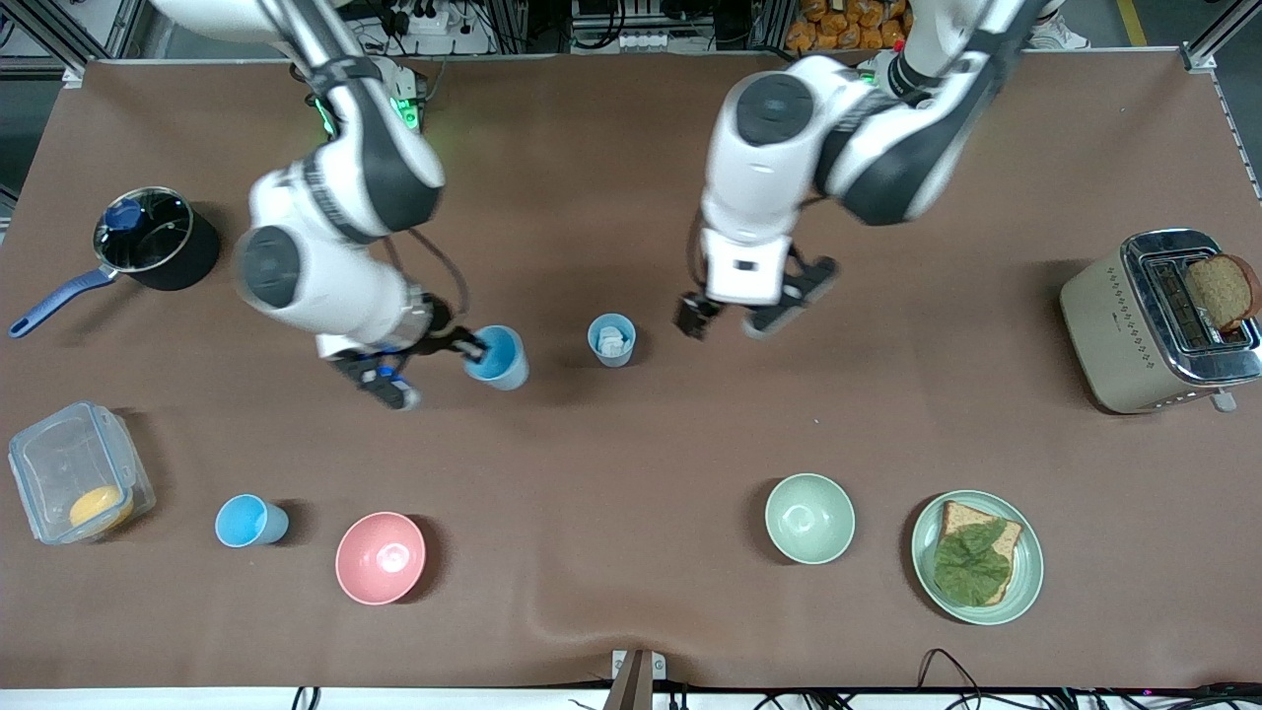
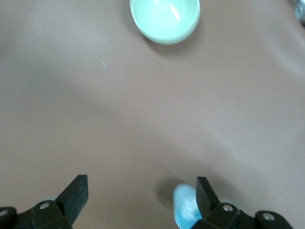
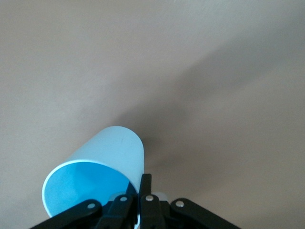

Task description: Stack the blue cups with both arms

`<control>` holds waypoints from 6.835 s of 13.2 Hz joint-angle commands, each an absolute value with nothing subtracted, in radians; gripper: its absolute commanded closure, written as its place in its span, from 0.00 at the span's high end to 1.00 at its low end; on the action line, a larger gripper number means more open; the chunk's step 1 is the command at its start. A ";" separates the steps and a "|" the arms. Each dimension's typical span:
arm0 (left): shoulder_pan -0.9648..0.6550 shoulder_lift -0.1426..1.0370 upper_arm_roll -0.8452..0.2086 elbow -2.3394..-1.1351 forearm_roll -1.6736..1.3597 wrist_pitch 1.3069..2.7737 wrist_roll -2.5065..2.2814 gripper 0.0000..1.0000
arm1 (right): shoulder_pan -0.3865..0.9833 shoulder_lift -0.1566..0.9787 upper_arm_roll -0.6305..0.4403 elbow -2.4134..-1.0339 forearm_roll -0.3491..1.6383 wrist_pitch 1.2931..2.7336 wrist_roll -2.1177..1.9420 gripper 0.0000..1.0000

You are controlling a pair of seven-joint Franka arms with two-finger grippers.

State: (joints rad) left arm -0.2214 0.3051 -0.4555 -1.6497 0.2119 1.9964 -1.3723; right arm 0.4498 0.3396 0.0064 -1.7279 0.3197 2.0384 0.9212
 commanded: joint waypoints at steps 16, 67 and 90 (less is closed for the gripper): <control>0.225 0.140 -0.462 -1.648 0.149 1.806 -0.428 1.00 | 0.687 0.471 -0.008 -1.726 0.341 2.178 1.356 0.00; -0.012 -0.014 -0.081 -1.597 0.014 1.601 -0.193 1.00 | 0.017 -0.038 -0.040 -1.545 -0.049 1.536 -0.086 1.00; -0.011 -0.003 -0.081 -1.551 0.015 1.572 -0.183 1.00 | -0.038 -0.028 0.071 -1.522 -0.023 1.575 0.037 1.00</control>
